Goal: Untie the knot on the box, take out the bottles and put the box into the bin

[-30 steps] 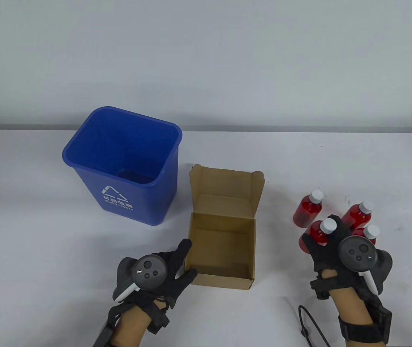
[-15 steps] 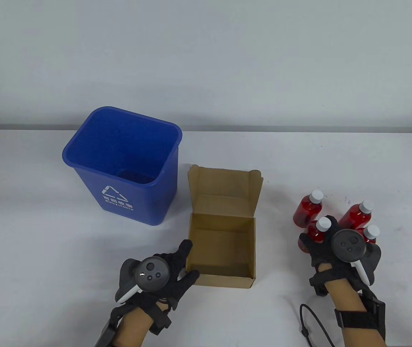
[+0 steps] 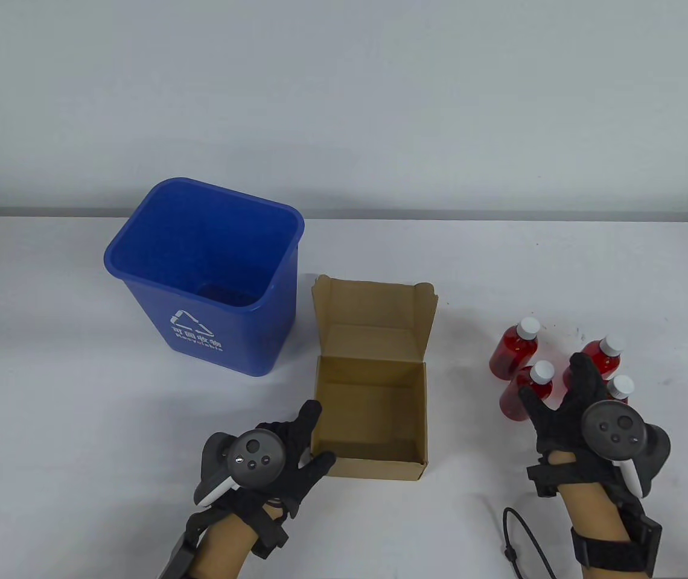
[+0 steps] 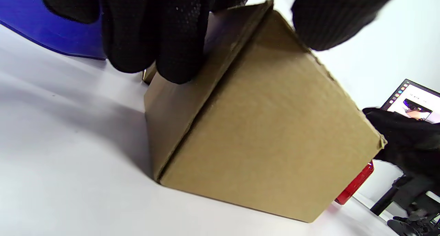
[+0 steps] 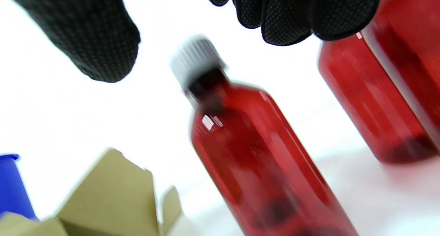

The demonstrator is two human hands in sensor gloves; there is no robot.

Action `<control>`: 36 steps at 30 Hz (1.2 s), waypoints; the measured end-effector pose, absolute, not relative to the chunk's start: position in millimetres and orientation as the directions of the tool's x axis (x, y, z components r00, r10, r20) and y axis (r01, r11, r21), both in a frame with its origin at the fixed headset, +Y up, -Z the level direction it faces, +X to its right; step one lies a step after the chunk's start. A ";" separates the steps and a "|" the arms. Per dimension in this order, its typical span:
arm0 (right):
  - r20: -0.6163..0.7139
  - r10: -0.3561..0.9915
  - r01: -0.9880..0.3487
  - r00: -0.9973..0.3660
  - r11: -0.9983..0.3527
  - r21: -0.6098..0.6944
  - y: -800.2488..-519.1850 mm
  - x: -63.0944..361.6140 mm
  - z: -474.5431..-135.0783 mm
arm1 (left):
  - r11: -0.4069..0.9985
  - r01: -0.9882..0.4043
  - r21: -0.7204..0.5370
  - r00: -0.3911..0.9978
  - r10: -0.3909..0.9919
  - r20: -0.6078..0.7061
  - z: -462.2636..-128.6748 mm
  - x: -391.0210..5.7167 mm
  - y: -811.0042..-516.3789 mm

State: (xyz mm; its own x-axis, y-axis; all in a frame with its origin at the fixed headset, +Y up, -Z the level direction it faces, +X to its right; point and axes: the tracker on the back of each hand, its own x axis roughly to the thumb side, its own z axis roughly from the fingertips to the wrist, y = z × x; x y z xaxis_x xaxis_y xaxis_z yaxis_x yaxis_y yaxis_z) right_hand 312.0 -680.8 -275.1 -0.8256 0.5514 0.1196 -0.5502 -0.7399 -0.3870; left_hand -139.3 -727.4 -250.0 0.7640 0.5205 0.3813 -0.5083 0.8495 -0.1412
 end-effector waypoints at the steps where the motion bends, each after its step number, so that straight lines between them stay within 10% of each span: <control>1: 0.146 0.543 -0.550 -0.827 -0.727 -0.412 -673.2 309.8 -268.6 | 0.849 -0.510 -0.141 0.763 0.521 0.382 -249.9 -139.4 -727.4; 18: 0.472 0.339 -0.496 -0.814 -0.827 -0.263 -667.1 216.1 -241.9 | 0.856 -0.506 -0.105 0.776 0.505 0.377 -248.6 -138.2 -726.1; 36: 0.523 0.383 -0.475 -0.761 -0.879 -0.048 -691.9 189.2 -245.3 | 0.826 -0.559 -0.079 0.763 0.549 0.341 -257.7 -148.8 -693.9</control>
State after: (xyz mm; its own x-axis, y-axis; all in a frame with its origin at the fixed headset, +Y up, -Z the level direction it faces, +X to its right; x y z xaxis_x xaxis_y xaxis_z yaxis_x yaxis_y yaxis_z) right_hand 189.2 -691.9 -245.3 -0.7614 0.3831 0.5229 -0.4751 -0.8786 -0.0481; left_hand -148.8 -693.9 -257.7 0.7632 0.5492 0.3405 -0.5587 0.8256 -0.0792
